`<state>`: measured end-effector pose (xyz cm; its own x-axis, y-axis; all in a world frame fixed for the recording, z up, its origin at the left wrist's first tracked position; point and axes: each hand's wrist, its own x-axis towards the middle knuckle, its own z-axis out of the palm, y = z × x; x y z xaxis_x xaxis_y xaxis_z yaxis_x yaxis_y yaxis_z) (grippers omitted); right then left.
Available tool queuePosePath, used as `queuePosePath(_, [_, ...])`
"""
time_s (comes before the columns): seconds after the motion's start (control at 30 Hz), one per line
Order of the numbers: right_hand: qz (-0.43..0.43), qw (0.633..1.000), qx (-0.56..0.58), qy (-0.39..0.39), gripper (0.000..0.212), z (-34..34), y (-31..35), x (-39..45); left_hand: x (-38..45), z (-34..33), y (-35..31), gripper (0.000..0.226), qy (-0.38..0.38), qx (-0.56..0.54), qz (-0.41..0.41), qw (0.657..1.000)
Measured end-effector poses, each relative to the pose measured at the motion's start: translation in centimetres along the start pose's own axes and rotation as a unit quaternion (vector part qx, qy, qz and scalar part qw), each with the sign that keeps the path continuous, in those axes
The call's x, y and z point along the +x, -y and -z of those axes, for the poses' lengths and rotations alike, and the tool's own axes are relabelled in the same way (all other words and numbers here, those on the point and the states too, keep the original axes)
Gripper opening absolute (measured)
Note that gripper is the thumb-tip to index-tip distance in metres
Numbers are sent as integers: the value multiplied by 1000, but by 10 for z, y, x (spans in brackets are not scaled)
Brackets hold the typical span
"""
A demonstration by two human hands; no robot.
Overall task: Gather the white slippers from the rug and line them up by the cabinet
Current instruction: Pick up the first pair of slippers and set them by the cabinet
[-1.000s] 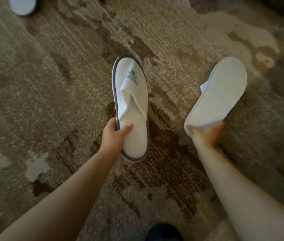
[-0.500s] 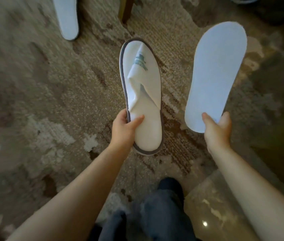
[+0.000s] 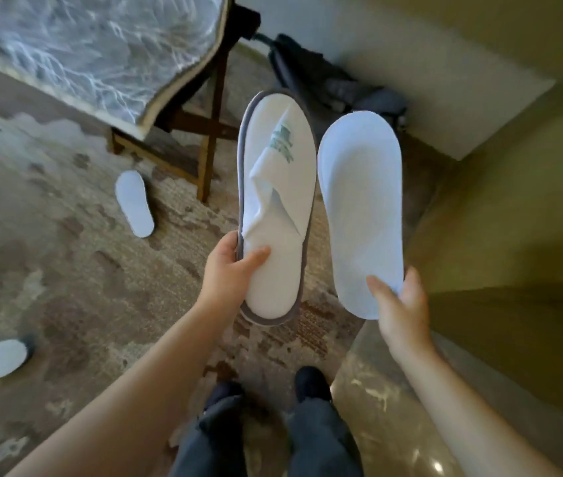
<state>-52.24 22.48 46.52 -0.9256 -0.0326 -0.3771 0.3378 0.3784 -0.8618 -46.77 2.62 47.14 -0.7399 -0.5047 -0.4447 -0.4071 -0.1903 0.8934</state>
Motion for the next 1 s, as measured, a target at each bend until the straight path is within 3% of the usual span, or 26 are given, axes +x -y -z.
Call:
queuePosePath(0.23, [-16,978,102,-181,18,33,36,-113,-59,-13,-52,14,145,87,-58,984])
queuePosePath(0.5, [-58,883,218,-413,18,127,20,-260,-177,-90,-91,12,350,171,-128,912])
queuePosePath(0.87, [-80,717,269,-637,18,274,-99,-465,-415,-241,-8,15,546,265,-160,778])
queuePosePath(1.0, [-93,696,257,-664,23,348,-152,-544,-522,-301,33,8,587,254,-159,752])
